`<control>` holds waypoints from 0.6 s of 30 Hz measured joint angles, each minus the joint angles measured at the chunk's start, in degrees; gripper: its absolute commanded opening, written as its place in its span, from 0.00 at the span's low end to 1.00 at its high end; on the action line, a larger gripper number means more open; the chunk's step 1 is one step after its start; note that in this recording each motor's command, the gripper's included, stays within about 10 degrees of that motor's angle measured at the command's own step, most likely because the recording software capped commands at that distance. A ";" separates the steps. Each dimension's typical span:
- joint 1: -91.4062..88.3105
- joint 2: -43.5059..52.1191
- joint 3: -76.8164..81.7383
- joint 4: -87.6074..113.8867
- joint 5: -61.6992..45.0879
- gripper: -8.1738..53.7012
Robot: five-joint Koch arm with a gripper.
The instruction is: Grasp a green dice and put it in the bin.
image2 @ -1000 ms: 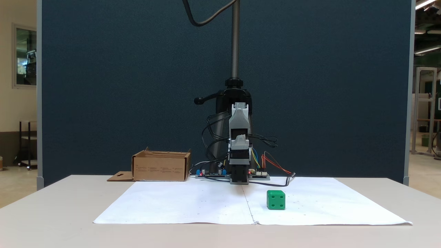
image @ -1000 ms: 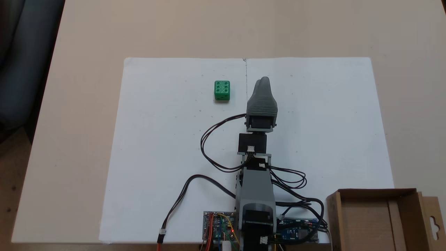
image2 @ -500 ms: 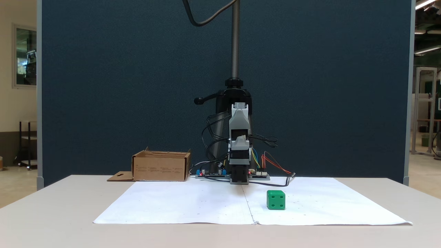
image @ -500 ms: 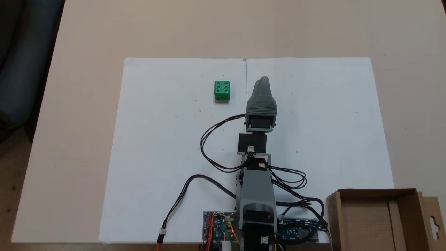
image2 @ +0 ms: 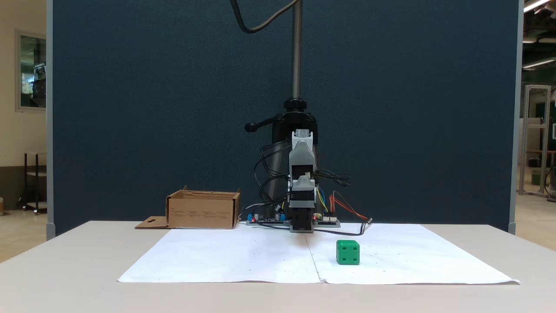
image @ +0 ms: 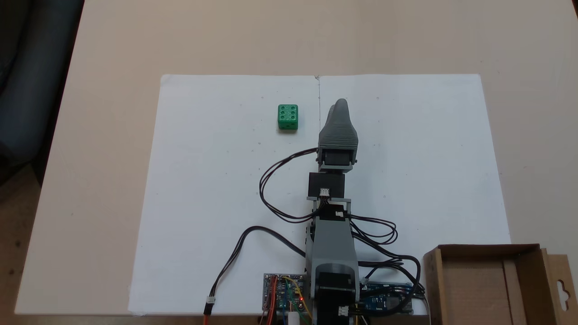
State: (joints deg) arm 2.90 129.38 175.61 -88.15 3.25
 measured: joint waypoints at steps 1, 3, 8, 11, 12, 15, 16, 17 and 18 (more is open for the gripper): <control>0.09 0.00 0.00 0.26 0.00 0.84; 0.09 0.00 0.00 0.26 0.00 0.84; -0.18 0.00 0.00 0.62 0.00 0.81; -0.35 0.00 -0.09 6.77 0.00 0.81; -0.44 0.00 -0.70 10.37 0.00 0.81; -0.44 0.00 -5.19 21.88 0.00 0.82; -0.62 -0.09 -8.00 25.84 0.00 0.82; -1.23 0.00 -11.34 29.79 0.00 0.82; -1.32 0.00 -14.41 33.57 0.00 0.82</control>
State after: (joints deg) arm 1.58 129.38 161.19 -54.58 3.25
